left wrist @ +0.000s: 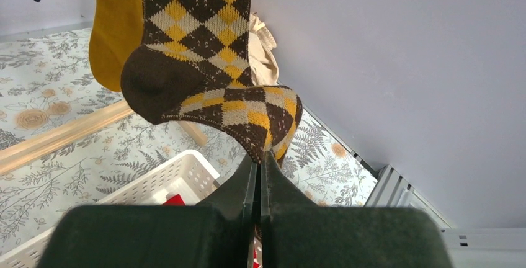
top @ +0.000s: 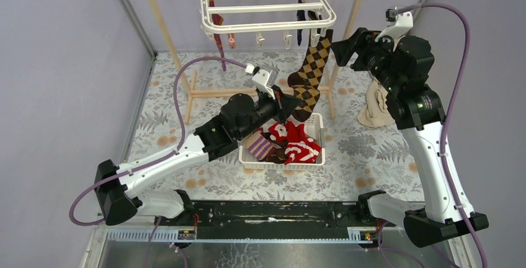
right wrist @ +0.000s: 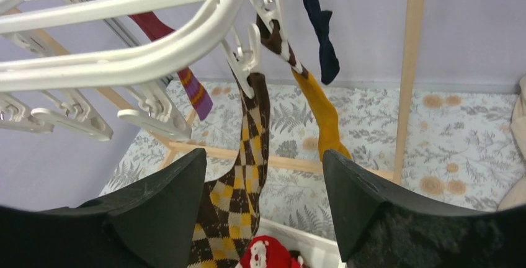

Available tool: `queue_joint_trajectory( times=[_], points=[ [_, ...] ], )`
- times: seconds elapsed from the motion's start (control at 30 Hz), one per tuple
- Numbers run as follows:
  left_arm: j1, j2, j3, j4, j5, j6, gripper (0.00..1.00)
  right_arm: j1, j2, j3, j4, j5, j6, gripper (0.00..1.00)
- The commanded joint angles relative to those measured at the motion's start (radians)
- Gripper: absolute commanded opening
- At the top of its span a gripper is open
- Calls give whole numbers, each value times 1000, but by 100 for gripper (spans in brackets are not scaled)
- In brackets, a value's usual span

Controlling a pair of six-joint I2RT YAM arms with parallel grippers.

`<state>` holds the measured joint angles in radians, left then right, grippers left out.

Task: Remove the socks clipped to the hanger
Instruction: Remove the sock from the hanger.

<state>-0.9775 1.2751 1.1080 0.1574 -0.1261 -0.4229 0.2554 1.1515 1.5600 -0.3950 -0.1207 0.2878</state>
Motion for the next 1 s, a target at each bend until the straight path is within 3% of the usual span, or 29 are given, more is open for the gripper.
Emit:
queue_joint_trajectory(
  times=[0.0, 0.13, 0.5, 0.97],
  points=[
    [-12, -6, 41, 9, -31, 32, 0, 6, -4, -20, 189, 0, -46, 75],
    [-13, 2, 51, 7, -25, 31, 0, 5, -17, -95, 340, -49, -60, 74],
    [-16, -30, 57, -39, -10, 19, 0, -5, 17, -175, 535, -129, -91, 73],
    [-17, -101, 55, -105, -24, 35, 0, -198, 115, -200, 745, -457, 102, 71]
  ],
)
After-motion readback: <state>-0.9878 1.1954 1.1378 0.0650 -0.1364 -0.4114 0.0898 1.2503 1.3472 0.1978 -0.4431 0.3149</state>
